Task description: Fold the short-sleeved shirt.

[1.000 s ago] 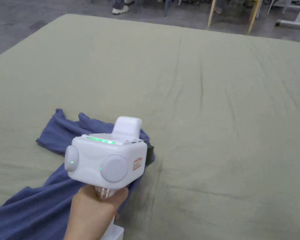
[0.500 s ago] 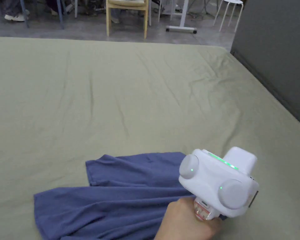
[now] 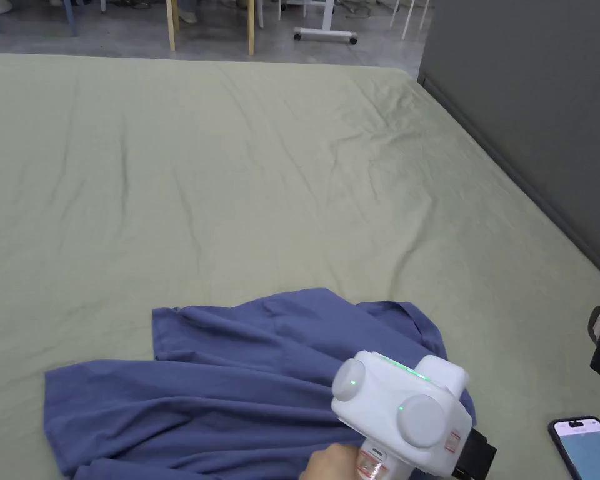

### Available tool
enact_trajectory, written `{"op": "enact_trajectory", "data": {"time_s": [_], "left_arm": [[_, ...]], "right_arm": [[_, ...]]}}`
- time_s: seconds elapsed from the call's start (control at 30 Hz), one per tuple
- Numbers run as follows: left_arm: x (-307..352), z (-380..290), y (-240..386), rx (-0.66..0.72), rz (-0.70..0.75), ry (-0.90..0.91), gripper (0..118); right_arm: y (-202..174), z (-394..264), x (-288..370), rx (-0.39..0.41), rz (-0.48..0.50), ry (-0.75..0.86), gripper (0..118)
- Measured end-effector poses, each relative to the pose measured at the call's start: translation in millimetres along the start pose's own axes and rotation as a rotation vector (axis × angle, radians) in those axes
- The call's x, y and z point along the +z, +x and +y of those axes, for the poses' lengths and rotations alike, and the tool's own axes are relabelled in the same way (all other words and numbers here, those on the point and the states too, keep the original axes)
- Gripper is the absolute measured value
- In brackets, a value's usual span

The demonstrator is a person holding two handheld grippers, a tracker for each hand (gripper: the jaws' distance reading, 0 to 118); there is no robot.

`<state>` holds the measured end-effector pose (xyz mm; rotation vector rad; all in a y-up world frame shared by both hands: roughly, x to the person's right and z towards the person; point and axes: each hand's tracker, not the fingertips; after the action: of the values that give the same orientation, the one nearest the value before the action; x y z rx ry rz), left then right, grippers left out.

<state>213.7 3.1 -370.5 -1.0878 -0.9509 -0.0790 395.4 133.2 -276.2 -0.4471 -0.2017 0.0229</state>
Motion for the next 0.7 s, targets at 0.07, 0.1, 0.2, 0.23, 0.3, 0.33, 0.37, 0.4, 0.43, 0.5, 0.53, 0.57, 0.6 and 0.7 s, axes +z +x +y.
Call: {"op": "enact_trajectory", "data": {"time_s": [0.07, 0.1, 0.2, 0.23, 0.3, 0.33, 0.37, 0.4, 0.43, 0.5, 0.53, 0.57, 0.6, 0.7], "left_arm": [[46, -10, -7, -0.024, 0.016, 0.062, 82], [75, -19, -14, -0.027, 0.024, 0.092, 80], [173, -71, -22, 0.015, 0.118, 0.254, 0], [200, -91, -26, 0.045, 0.244, 0.325, 0], [247, -137, -36, 0.149, 0.399, 0.301, 0], [262, -157, -41, 0.201, 0.427, 0.282, 0], [279, -179, -44, 0.275, 0.481, 0.326, 0], [293, -197, -48, 0.34, 0.519, 0.345, 0], [297, -209, -54, 0.381, 0.543, 0.348, 0], [311, -228, -60, 0.453, 0.61, 0.366, 0], [315, -232, -65, 0.475, 0.605, 0.381, 0], [315, -231, -73, 0.493, 0.6, 0.384, 0], [314, -228, -80, 0.487, 0.612, 0.383, 0], [305, -207, -109, 0.491, 0.648, 0.366, 0]], "right_arm": [[-8, -1, 3, 0.004, 0.025, -0.003, 2], [-13, -1, 4, 0.001, 0.039, -0.004, 2], [-27, -5, 7, -0.005, 0.084, -0.006, 2], [-33, -7, 8, -0.006, 0.094, -0.008, 2], [-46, -11, 10, 0.0, 0.124, -0.006, 2], [-52, -13, 10, 0.005, 0.133, -0.006, 2], [-59, -15, 9, 0.012, 0.144, -0.013, 2], [-66, -17, 9, 0.016, 0.151, -0.02, 2], [-72, -18, 9, 0.017, 0.161, -0.027, 2], [-81, -20, 8, 0.021, 0.175, -0.033, 2], [-83, -21, 7, 0.025, 0.177, -0.036, 2], [-86, -21, 5, 0.032, 0.185, -0.04, 2], [-89, -20, 3, 0.042, 0.192, -0.046, 2], [-96, -16, 4, 0.056, 0.2, -0.051, 2]]}}
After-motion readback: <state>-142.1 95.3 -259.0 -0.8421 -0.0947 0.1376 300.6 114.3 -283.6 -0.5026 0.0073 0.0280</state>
